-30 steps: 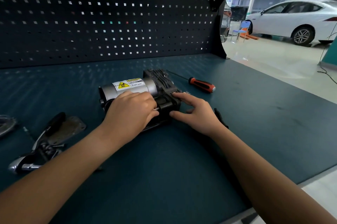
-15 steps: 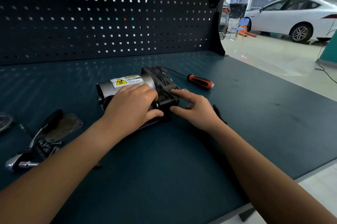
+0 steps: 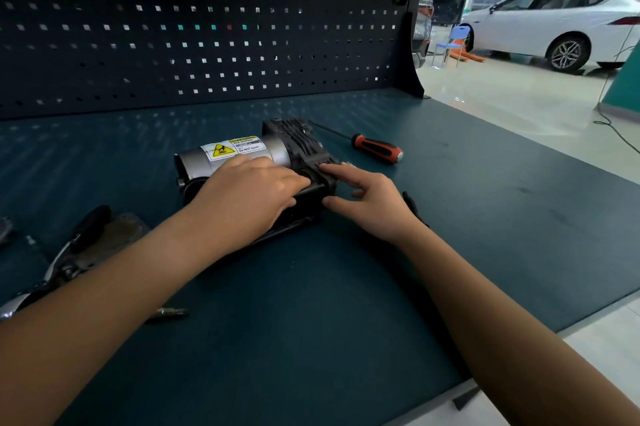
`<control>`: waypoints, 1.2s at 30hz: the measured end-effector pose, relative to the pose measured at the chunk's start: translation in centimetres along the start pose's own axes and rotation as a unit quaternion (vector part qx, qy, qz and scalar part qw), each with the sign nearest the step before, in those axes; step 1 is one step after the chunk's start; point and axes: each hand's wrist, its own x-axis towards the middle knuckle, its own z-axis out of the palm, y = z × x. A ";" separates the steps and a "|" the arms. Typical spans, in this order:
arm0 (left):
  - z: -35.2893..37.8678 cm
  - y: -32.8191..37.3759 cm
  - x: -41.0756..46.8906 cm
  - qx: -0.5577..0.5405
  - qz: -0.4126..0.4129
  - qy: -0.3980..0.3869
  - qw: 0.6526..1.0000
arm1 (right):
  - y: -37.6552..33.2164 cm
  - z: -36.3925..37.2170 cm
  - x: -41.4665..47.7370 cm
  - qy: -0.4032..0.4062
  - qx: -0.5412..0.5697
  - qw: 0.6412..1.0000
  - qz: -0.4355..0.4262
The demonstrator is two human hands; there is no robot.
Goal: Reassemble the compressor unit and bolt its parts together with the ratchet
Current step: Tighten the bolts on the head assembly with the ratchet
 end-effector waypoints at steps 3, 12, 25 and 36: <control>0.0 0.3 0.0 0.012 -0.004 -0.003 1.000 | -0.2 0.3 -0.1 0.026 -0.012 1.000 -0.009; 0.3 0.0 0.1 0.013 -0.036 0.000 0.999 | -1.0 2.0 -0.6 0.138 0.036 0.989 0.023; 0.1 -0.1 -0.8 -0.146 -0.078 0.137 0.977 | -1.1 3.1 0.3 0.183 0.041 0.982 0.002; 1.1 0.0 -0.6 -0.005 -0.113 0.026 0.993 | -0.9 3.5 0.3 0.197 0.018 0.980 -0.022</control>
